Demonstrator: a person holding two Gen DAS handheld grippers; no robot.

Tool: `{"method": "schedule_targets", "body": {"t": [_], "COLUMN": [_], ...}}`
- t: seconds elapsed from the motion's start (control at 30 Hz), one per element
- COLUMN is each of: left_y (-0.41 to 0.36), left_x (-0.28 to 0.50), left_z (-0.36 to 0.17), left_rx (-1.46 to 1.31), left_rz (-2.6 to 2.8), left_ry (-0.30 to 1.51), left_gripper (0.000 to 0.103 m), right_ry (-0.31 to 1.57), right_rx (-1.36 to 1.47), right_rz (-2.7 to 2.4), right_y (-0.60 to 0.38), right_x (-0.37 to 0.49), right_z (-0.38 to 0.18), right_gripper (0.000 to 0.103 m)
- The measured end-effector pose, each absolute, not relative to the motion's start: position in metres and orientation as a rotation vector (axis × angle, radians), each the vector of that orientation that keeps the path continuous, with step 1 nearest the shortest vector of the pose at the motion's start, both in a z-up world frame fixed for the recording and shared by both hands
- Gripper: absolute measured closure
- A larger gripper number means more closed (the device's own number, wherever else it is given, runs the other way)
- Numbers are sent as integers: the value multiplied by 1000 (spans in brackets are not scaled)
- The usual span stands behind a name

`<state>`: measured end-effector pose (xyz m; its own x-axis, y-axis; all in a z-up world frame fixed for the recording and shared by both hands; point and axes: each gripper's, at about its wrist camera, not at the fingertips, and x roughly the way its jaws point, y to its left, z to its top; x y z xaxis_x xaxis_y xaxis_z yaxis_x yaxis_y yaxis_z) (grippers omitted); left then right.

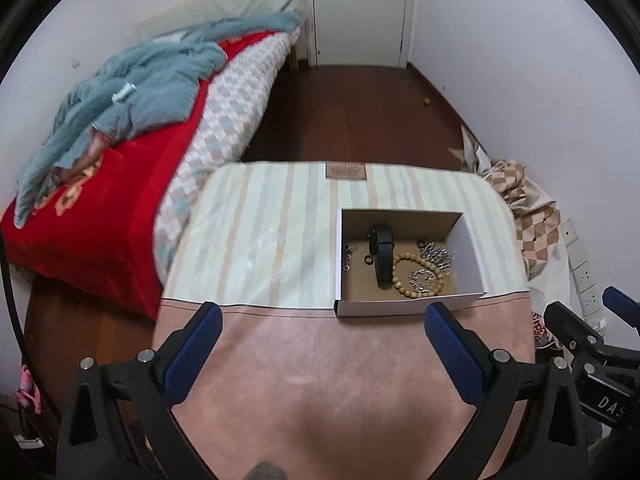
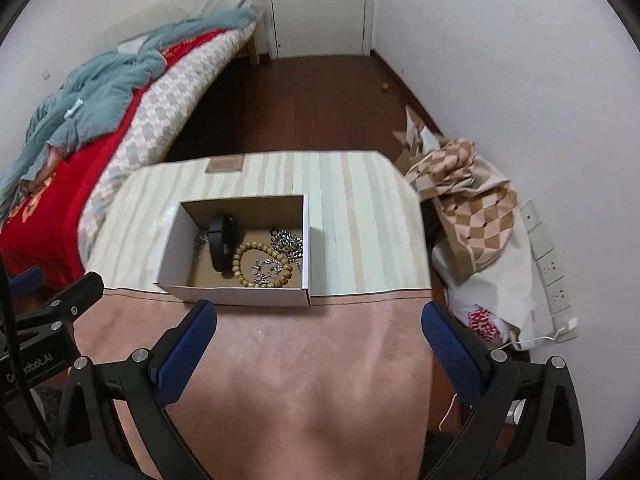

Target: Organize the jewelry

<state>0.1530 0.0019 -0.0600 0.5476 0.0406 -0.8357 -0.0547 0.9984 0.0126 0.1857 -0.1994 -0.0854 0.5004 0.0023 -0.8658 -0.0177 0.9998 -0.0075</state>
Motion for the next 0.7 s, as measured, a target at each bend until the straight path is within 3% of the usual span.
{"method": "schedule_targets", "body": {"t": [0.33,0.7], "left_y": [4,9], "left_x": [85,37], "left_z": [23,80], "left_rx": [-31,-51], "left_rz": [45,29], "left_ry": [872,788], "left_gripper": [0,0], "right_ry": [920,777], "right_rx": [-6,-26], "right_rz": [30,40], "right_y": [-202,-196], "right_x": [107,43], "right_z": [11,101], "right_gripper": [0,0]}}
